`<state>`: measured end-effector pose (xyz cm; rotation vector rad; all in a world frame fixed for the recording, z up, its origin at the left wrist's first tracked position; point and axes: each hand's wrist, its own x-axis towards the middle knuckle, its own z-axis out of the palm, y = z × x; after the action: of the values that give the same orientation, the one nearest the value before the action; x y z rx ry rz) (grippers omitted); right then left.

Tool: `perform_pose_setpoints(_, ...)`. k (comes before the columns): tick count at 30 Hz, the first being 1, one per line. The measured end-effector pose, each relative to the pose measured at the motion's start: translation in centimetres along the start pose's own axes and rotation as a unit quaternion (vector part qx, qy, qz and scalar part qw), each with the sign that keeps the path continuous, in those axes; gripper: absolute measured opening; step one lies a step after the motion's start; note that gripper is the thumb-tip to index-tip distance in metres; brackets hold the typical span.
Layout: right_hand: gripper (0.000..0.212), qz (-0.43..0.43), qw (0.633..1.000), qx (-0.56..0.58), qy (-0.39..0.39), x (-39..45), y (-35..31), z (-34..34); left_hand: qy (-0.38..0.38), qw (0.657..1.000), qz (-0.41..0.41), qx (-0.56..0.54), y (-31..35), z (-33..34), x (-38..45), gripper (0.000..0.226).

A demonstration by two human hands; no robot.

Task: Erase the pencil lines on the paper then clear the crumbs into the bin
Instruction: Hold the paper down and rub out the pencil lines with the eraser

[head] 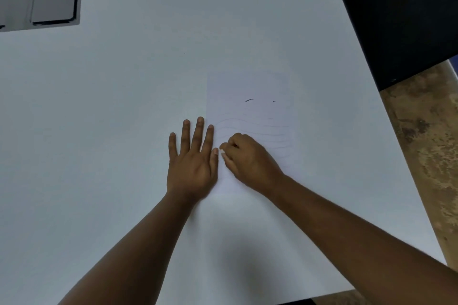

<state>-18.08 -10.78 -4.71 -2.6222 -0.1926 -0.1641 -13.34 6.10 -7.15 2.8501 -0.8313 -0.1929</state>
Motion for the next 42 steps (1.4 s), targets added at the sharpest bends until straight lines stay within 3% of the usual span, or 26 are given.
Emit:
perform_pose_setpoints(4,0.025,0.118,0.988,-0.094,0.045,2.1,5.9,-2.7,-0.004,1.0,-0.01,-0.003,0.2,0.0,0.0,0.06)
perform_pose_setpoints(8,0.024,0.142,0.98,-0.082,0.112,2.9,6.8,-4.6,-0.008,1.0,-0.014,-0.008,0.2,0.0,0.1,0.061)
perform_pose_setpoints(10,0.021,0.111,0.987,-0.057,0.101,2.3,4.4,-3.5,-0.009,1.0,-0.011,-0.009,0.1,0.1,0.2,0.062)
perform_pose_setpoints(13,0.02,0.012,1.0,-0.009,0.026,0.5,0.4,-1.3,-0.006,1.0,-0.006,-0.006,0.0,0.1,0.2,0.062)
perform_pose_setpoints(15,0.022,-0.03,0.999,-0.033,-0.017,0.6,0.1,-1.2,-0.006,1.0,-0.003,-0.006,0.0,0.2,0.1,0.062)
perform_pose_setpoints(17,0.026,-0.021,0.994,-0.1,-0.032,2.2,2.8,-1.9,-0.009,1.0,-0.003,-0.007,0.1,0.0,0.1,0.062)
perform_pose_setpoints(19,0.029,0.043,0.988,-0.147,-0.01,3.6,5.6,-3.5,-0.014,1.0,-0.003,-0.007,0.1,-0.1,0.2,0.062)
perform_pose_setpoints(21,0.029,0.096,0.985,-0.123,0.071,4.2,6.9,-4.6,-0.014,1.0,-0.003,-0.006,-0.1,-0.1,0.2,0.062)
perform_pose_setpoints(23,0.027,0.103,0.986,-0.105,0.084,4.0,6.2,-4.7,-0.015,1.0,-0.003,-0.008,0.0,0.0,0.1,0.063)
perform_pose_setpoints(26,0.018,0.023,0.998,-0.026,0.044,3.0,2.5,-3.5,-0.008,1.0,-0.006,-0.016,0.0,0.1,0.1,0.065)
perform_pose_setpoints(29,0.017,-0.077,0.996,-0.014,-0.048,2.1,0.5,-2.1,-0.006,1.0,-0.005,-0.012,-0.1,0.1,0.1,0.067)
perform_pose_setpoints(32,0.025,-0.046,0.998,-0.045,-0.015,3.9,2.9,-2.5,-0.003,1.0,-0.006,-0.011,0.0,0.1,0.1,0.066)
perform_pose_setpoints(37,0.019,0.012,0.995,-0.079,0.062,5.9,5.5,-4.2,-0.009,1.0,-0.008,-0.017,0.2,0.0,0.2,0.067)
perform_pose_setpoints(40,0.017,-0.004,0.999,-0.022,0.046,4.7,3.6,-3.6,0.001,1.0,-0.012,-0.02,0.1,0.0,0.1,0.068)
perform_pose_setpoints(42,0.015,-0.063,0.998,0.002,-0.012,3.4,1.7,-2.8,0.003,1.0,-0.009,-0.018,0.1,0.0,0.1,0.068)
